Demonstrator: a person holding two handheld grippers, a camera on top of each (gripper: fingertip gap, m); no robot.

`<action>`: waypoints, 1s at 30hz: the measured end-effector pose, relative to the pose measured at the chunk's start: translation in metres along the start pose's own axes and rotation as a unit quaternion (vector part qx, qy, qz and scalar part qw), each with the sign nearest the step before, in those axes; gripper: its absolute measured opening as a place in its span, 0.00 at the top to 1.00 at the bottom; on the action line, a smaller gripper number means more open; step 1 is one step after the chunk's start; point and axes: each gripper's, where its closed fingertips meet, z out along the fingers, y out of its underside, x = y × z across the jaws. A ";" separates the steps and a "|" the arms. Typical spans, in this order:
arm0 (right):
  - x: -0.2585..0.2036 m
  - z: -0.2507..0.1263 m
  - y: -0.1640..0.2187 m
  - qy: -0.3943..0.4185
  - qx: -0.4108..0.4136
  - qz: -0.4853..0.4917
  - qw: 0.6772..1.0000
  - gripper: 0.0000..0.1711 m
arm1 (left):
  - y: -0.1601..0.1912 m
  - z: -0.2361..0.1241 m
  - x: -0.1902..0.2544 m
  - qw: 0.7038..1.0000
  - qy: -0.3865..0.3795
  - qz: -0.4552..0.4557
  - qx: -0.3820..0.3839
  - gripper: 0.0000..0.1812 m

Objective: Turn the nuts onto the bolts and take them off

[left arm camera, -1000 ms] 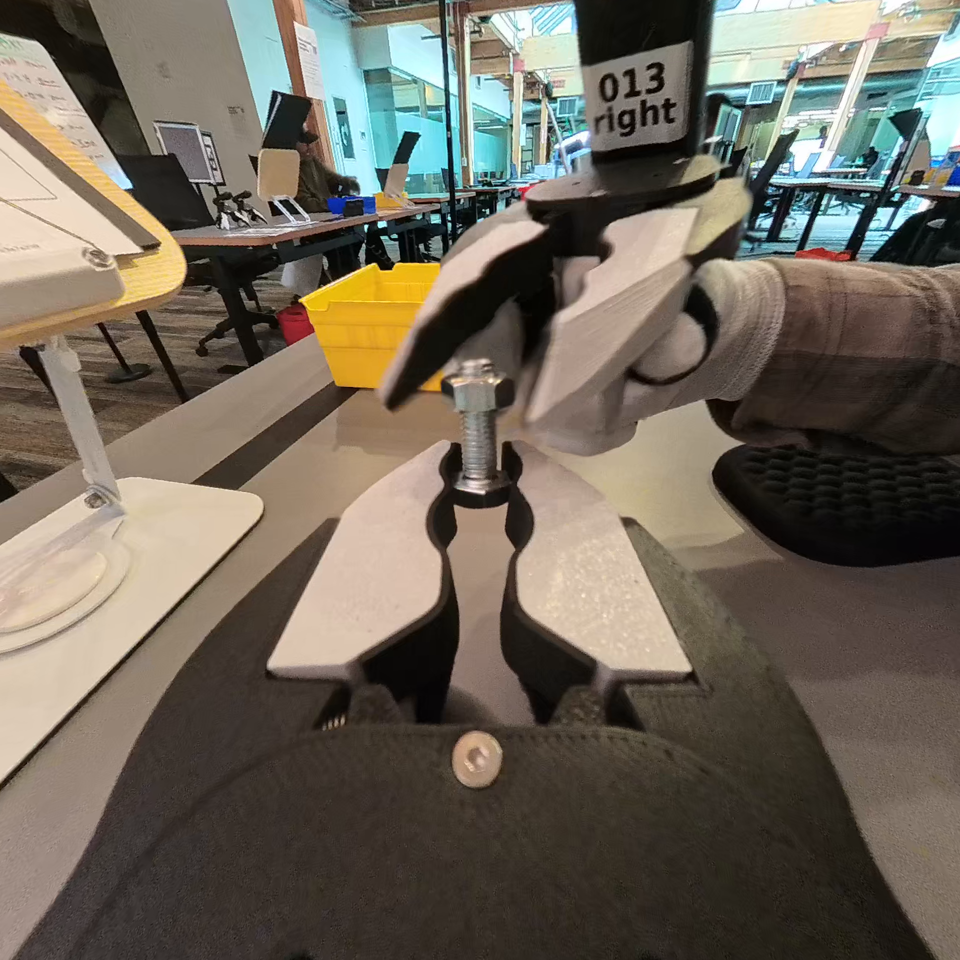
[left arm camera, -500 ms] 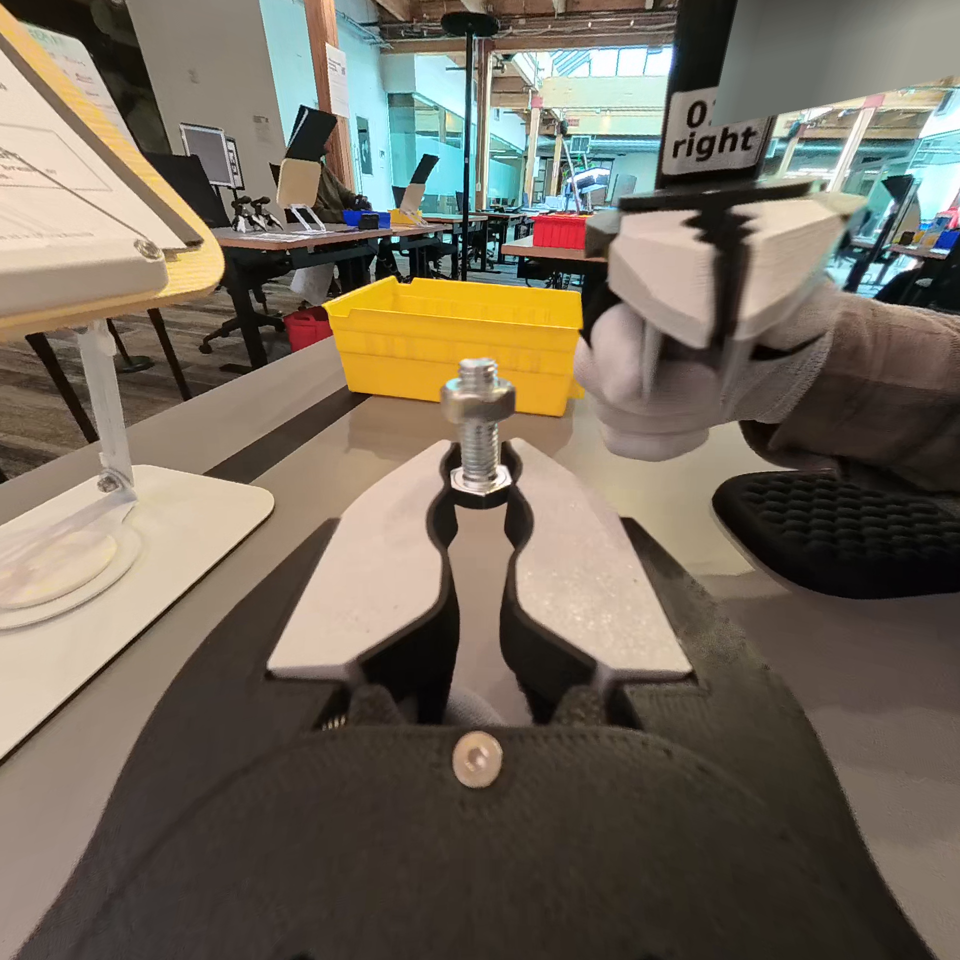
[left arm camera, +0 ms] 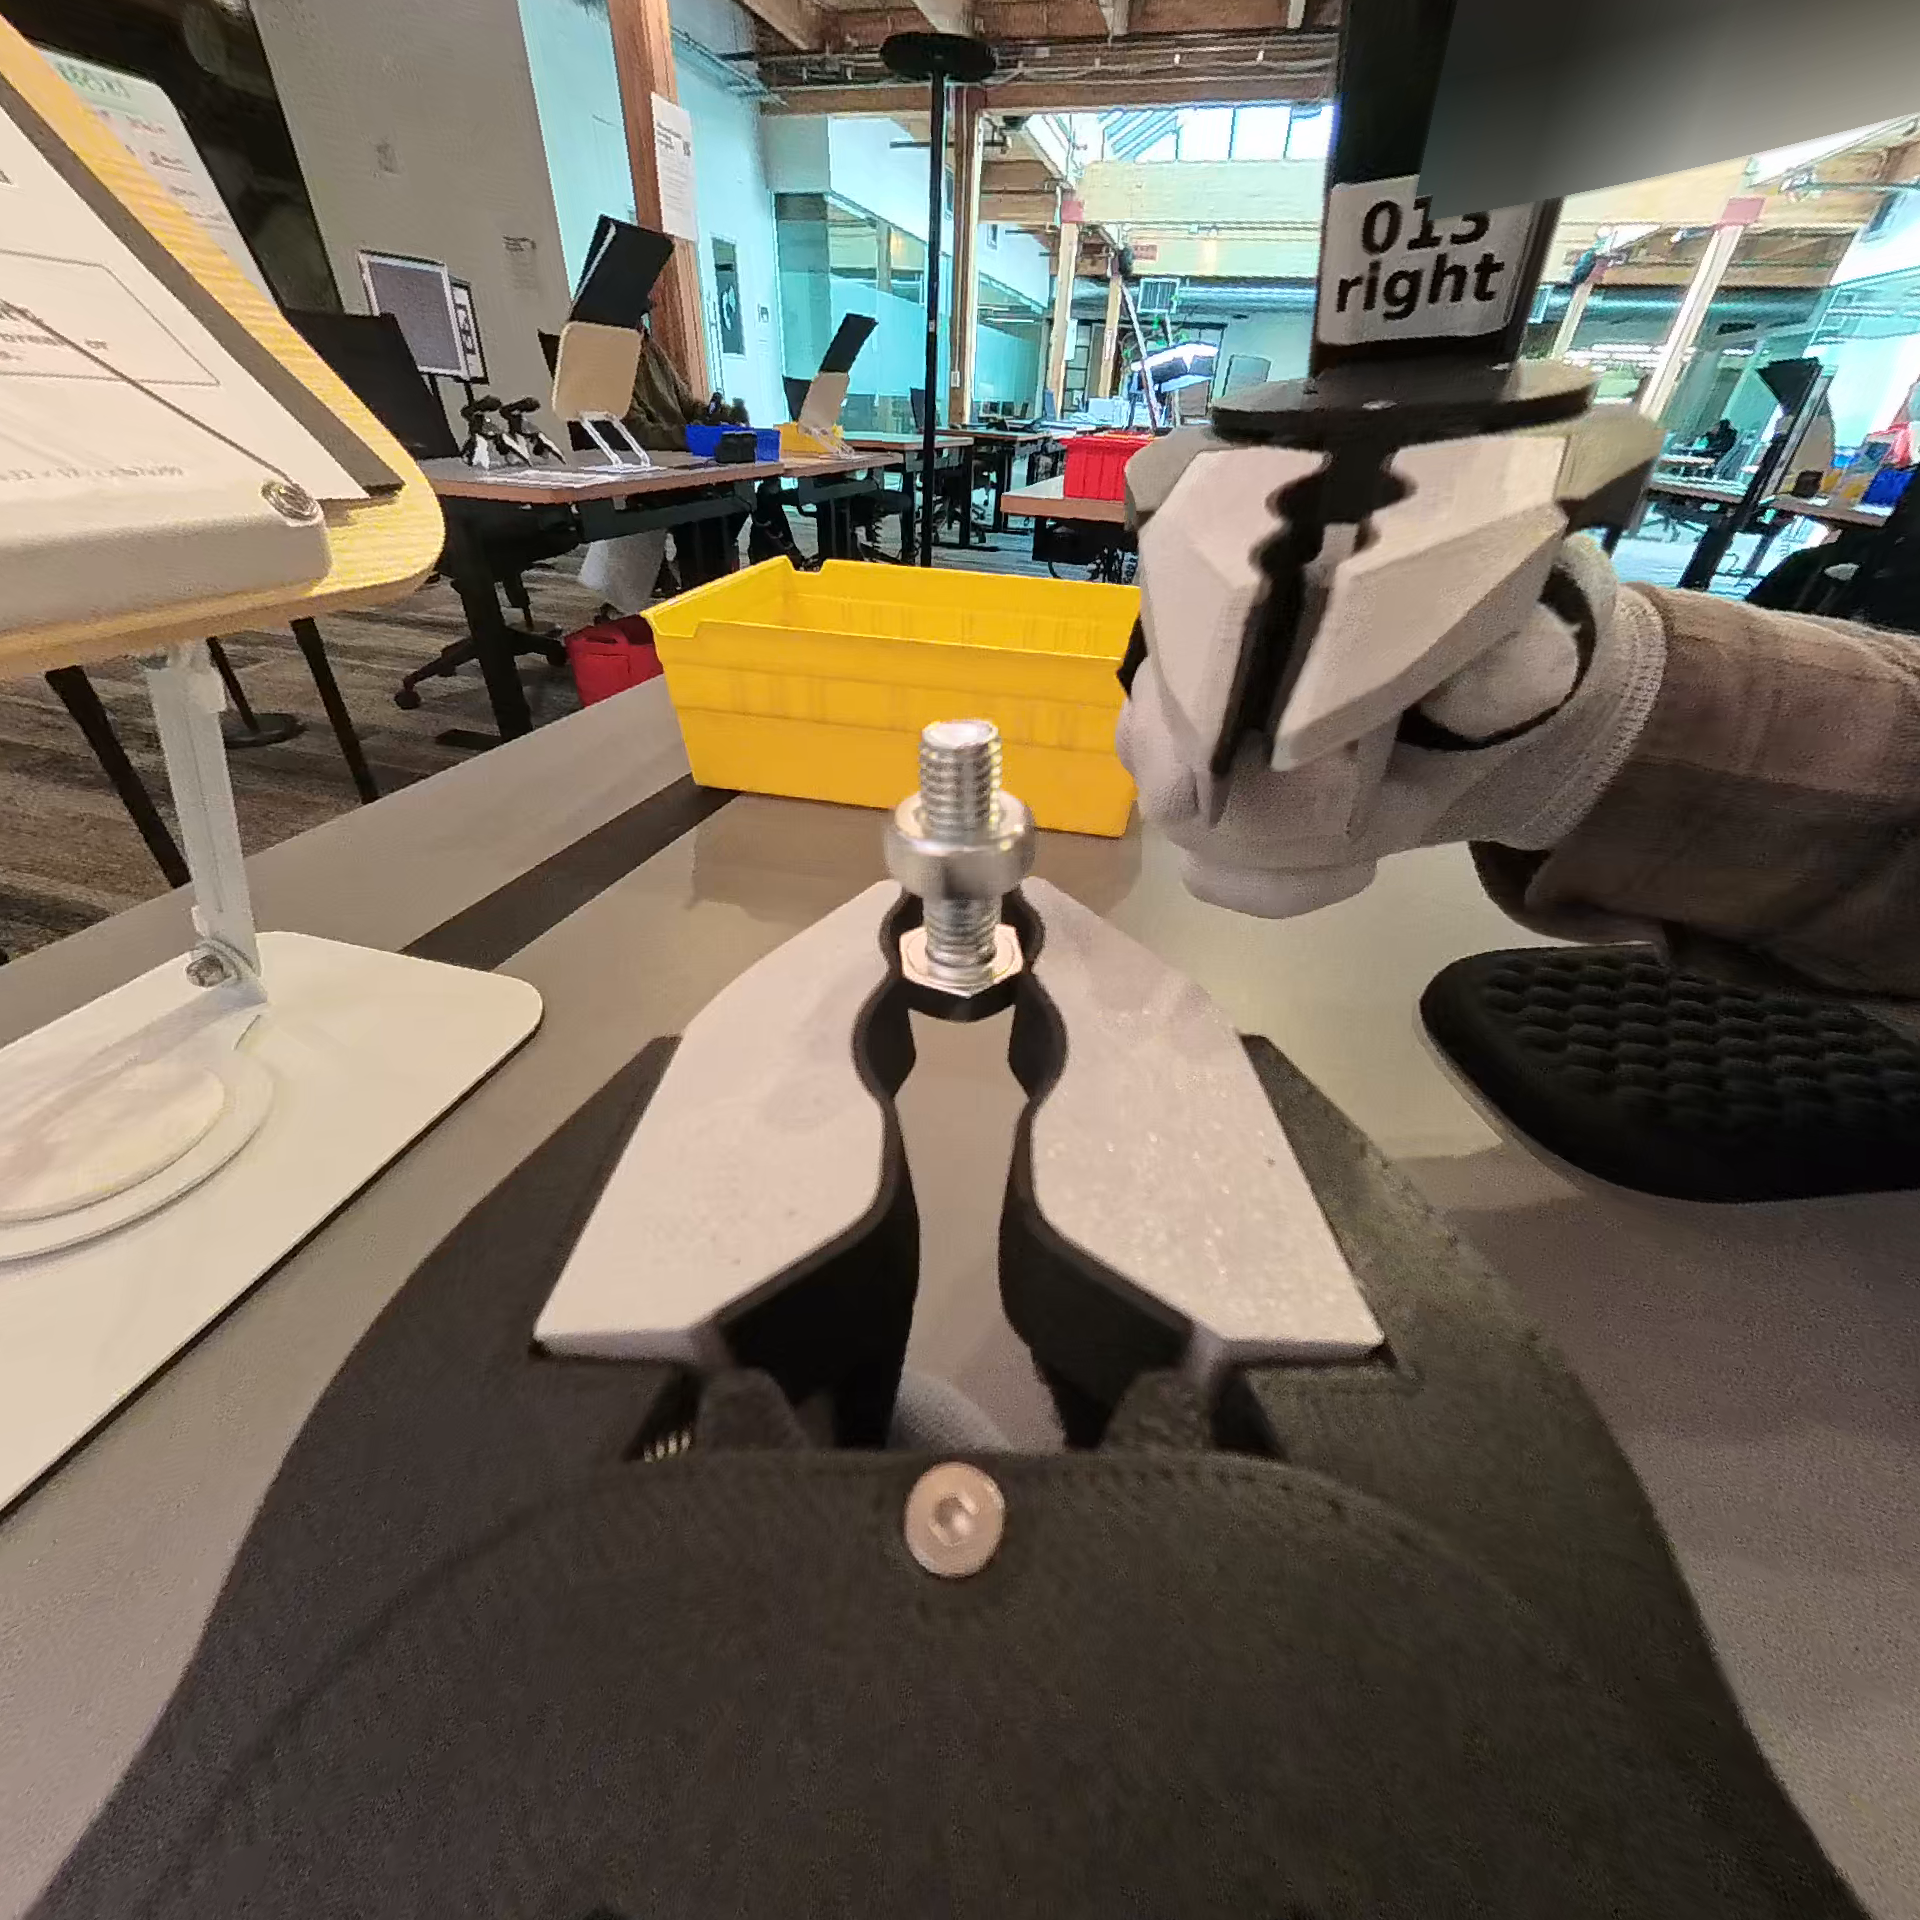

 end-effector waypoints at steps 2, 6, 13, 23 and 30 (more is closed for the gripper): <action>0.002 0.002 0.000 0.012 -0.001 -0.005 1.000 0.96 | 0.001 0.001 0.001 1.000 0.001 0.001 -0.004 0.92; 0.015 0.009 0.005 0.058 -0.019 -0.016 0.998 0.75 | 0.003 0.002 0.002 1.000 0.004 0.003 -0.007 0.92; 0.026 0.022 0.016 0.087 -0.044 -0.029 0.995 0.89 | 0.005 0.003 0.007 1.000 0.013 0.014 -0.015 0.92; 0.029 0.018 0.012 0.081 -0.006 0.001 0.997 0.91 | 0.000 0.004 0.009 1.000 0.014 0.004 -0.002 0.88; 0.029 0.013 0.005 0.074 0.024 0.013 0.997 0.91 | -0.001 0.003 0.012 0.999 0.032 -0.008 0.002 0.78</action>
